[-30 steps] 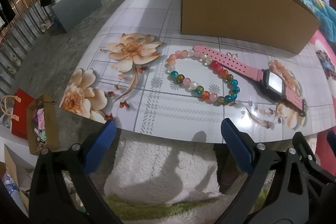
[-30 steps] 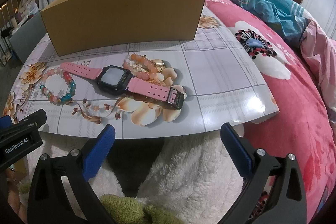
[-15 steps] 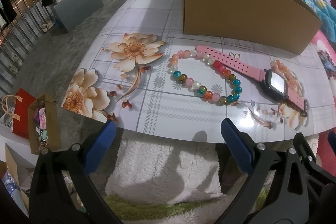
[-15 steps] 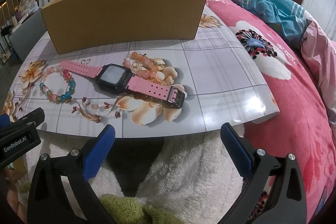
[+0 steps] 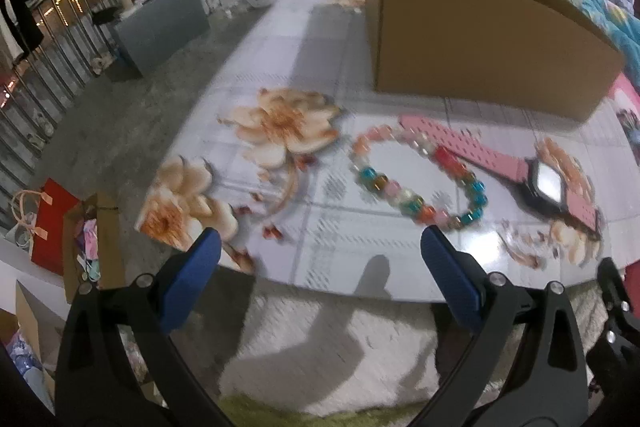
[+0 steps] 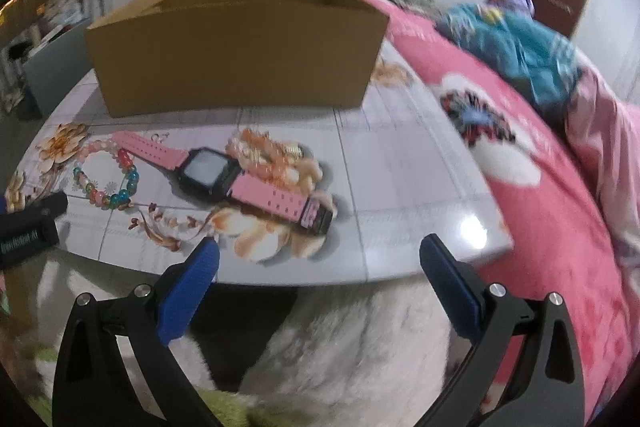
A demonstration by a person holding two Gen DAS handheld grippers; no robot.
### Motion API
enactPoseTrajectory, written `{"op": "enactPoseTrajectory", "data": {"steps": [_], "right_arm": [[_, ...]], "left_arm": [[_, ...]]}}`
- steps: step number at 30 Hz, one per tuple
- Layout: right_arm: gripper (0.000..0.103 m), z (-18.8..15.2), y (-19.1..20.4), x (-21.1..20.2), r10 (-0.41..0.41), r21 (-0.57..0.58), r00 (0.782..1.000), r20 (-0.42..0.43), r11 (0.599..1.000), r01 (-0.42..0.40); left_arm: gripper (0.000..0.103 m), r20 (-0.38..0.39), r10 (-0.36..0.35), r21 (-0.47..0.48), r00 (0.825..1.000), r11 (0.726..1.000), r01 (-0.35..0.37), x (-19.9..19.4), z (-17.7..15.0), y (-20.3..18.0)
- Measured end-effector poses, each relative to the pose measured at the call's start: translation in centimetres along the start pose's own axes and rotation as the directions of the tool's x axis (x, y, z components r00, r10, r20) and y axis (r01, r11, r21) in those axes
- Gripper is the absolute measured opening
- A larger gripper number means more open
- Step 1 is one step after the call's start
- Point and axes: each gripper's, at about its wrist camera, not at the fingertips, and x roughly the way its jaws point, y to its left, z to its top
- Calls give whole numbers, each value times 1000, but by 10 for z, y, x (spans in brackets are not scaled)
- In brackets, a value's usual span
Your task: Organize jewelry
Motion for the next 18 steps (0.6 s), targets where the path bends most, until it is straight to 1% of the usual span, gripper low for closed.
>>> {"op": "enactPoseTrajectory", "data": {"steps": [2,3,5,7,9,11,12,13,14,15,17,18], "right_arm": [[98,3,0,-3,32,-50,999,43,998,-30],[98,4,0,-6,59,-90,996,73,995,-53],[98,9,2,-8,110,-141,988,104,985,-95],[98,15,5,-6,168,-175,979,114,973,-147],[98,20,8,-2,212,-196,972,104,962,-189],[98,25,12,3,256,-218,963,86,948,-233],[98,28,15,5,285,-223,956,71,939,-263],[98,28,18,6,315,-222,947,62,929,-295],[98,30,21,5,343,-223,937,59,920,-323],[98,31,25,4,381,-226,923,52,905,-361],[98,33,32,1,438,-230,898,39,879,-418],[97,33,35,0,456,-229,889,34,869,-438]], "left_arm": [[96,21,-16,12,1000,1000,16,1,4,4],[96,30,-23,24,999,999,23,1,5,4],[96,48,-43,59,998,997,40,3,6,5],[96,49,-79,99,996,992,74,7,7,6],[96,41,-135,117,990,985,129,12,8,7],[96,46,-219,127,975,969,212,14,7,10],[96,53,-284,133,957,952,275,15,7,12],[96,54,-323,133,945,940,314,16,8,14],[96,53,-350,130,935,931,341,17,9,15],[96,51,-375,119,926,922,367,18,11,18],[96,50,-403,102,914,912,396,21,17,20],[96,55,-421,98,906,905,414,22,19,22]]}}
